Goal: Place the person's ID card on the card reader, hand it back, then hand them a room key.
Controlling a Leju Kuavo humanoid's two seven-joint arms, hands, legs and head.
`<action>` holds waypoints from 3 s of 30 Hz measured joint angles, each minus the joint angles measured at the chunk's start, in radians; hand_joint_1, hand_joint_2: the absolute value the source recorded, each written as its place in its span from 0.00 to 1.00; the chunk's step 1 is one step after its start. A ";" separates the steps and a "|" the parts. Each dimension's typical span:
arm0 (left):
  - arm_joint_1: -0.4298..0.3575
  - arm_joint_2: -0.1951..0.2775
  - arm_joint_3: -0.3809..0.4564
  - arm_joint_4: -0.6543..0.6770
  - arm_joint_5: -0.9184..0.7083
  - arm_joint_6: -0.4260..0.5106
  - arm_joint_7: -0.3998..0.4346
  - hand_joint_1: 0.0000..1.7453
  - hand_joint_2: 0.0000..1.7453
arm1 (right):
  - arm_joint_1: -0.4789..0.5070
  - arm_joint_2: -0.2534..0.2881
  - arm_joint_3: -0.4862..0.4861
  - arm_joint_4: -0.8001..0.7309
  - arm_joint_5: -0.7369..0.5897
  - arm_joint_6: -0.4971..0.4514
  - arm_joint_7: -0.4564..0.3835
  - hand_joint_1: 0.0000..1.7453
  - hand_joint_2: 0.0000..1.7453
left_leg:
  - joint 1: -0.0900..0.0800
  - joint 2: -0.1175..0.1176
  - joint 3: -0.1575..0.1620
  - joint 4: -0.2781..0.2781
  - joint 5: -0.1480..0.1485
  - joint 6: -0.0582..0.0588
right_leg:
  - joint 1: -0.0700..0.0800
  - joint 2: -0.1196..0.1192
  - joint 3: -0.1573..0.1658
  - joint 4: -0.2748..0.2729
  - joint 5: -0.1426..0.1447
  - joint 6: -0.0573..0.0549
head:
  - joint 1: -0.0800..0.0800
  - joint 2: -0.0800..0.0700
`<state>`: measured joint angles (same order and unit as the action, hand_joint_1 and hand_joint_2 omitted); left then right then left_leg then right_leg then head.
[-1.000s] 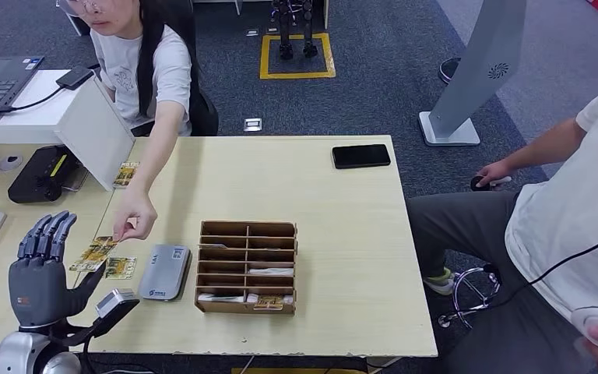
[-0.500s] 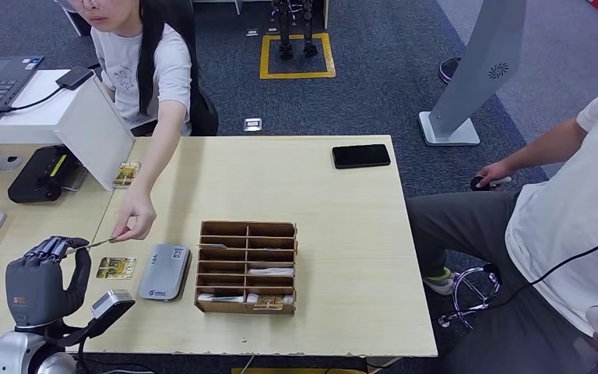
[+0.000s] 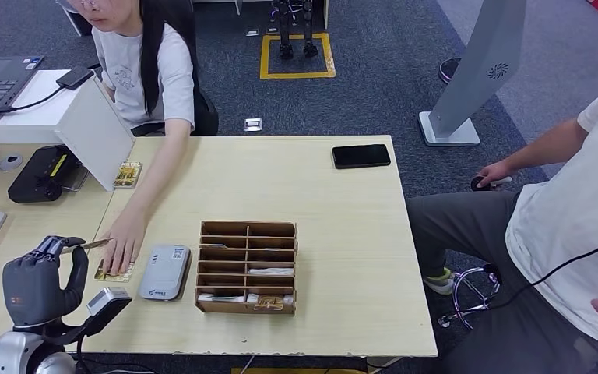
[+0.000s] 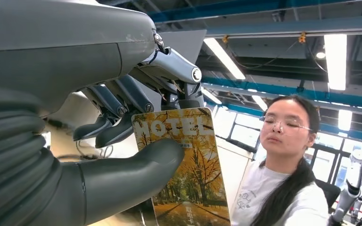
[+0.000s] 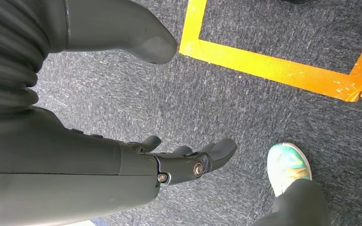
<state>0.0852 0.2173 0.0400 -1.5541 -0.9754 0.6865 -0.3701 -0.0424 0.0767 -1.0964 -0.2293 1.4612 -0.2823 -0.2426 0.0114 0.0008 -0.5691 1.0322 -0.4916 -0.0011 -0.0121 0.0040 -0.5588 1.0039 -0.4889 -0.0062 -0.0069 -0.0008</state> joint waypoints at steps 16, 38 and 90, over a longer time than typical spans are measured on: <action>0.000 -0.053 -0.021 -0.044 0.773 -0.649 0.193 1.00 1.00 | -0.001 0.009 -0.030 0.000 -0.010 -0.020 0.015 0.00 1.00 | 0.000 0.000 0.000 0.000 0.000 0.000 | 0.000 0.000 0.000 0.000 0.000 0.000 | 0.000 0.000; -0.034 -0.116 -0.112 0.050 0.657 -0.570 0.336 1.00 1.00 | -0.003 0.017 -0.049 0.000 0.009 -0.023 0.030 0.00 1.00 | 0.000 0.000 0.000 0.000 0.000 0.000 | 0.000 0.000 0.000 0.000 0.000 0.000 | 0.000 0.000; -0.111 -0.239 -0.051 0.253 0.458 -0.365 0.318 1.00 1.00 | -0.005 0.022 -0.049 0.000 0.054 -0.021 0.039 0.00 1.00 | 0.000 0.000 0.000 0.000 0.000 0.000 | 0.000 0.000 0.000 0.000 0.000 0.000 | 0.000 0.000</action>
<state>-0.0254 -0.0213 -0.0112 -1.3006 -0.5177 0.3217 -0.0521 -0.0470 0.0984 -1.1451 -0.2293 1.5151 -0.3033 -0.2034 0.0112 0.0007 -0.5690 1.0326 -0.4916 -0.0010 -0.0121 0.0039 -0.5584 1.0039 -0.4887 -0.0062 -0.0071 -0.0008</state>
